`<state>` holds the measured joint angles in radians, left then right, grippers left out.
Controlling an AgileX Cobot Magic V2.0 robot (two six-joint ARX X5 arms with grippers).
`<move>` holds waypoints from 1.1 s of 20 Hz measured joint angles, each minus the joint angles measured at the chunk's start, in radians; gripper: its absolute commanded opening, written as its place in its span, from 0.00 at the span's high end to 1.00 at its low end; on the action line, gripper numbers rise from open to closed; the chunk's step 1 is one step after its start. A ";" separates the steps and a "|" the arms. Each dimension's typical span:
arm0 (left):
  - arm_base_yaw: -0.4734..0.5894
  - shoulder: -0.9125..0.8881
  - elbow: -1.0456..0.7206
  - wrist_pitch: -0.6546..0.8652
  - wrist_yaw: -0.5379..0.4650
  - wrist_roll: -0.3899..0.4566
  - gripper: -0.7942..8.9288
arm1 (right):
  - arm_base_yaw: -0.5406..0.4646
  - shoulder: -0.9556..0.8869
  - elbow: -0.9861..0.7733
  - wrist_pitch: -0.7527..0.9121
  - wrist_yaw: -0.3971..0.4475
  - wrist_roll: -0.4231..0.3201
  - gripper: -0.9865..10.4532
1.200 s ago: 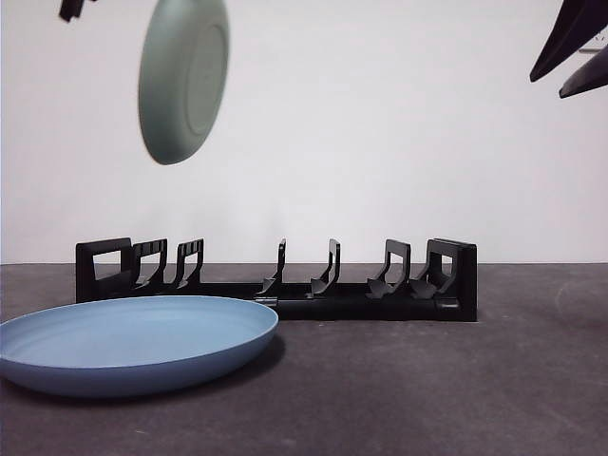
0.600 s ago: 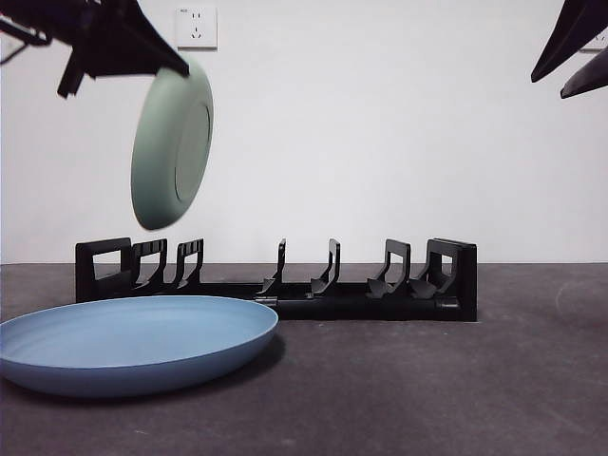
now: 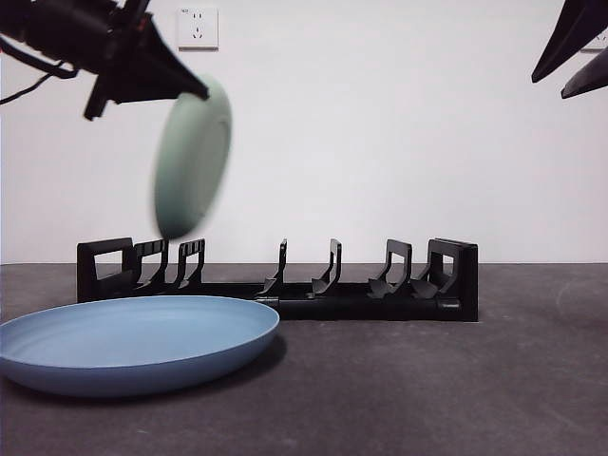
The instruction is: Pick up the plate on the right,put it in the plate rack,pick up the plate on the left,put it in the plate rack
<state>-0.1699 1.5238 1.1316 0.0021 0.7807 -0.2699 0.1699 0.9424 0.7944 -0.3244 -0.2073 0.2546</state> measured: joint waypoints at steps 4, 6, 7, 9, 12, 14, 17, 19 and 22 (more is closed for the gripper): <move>-0.021 0.004 0.000 0.002 -0.021 -0.004 0.93 | 0.000 0.000 0.000 0.000 0.003 0.000 0.78; -0.020 0.004 -0.001 -0.026 -0.075 -0.003 0.93 | 0.000 0.000 0.000 0.000 0.003 0.000 0.78; -0.019 0.004 -0.001 -0.047 -0.082 0.000 0.93 | 0.000 0.000 0.000 0.000 0.003 0.000 0.78; -0.019 0.004 -0.001 -0.092 -0.090 0.026 0.93 | 0.000 0.000 0.000 0.000 0.003 0.000 0.78; -0.023 0.004 -0.001 -0.159 -0.132 0.062 0.93 | 0.000 0.000 0.000 0.000 0.003 0.000 0.78; -0.027 0.004 -0.001 -0.203 -0.164 0.078 0.92 | 0.000 0.000 0.000 0.000 0.003 0.000 0.78; -0.029 0.005 -0.001 -0.236 -0.204 0.086 0.92 | 0.000 0.000 0.000 0.000 0.003 0.000 0.78; -0.029 0.005 -0.001 -0.246 -0.213 0.089 0.82 | 0.000 0.000 0.000 0.000 0.002 0.000 0.78; -0.027 0.005 -0.001 -0.257 -0.228 0.105 0.61 | 0.001 0.000 0.000 0.000 -0.002 0.001 0.78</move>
<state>-0.1974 1.5284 1.1309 -0.2554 0.5526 -0.1650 0.1707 0.9424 0.7944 -0.3248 -0.2092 0.2554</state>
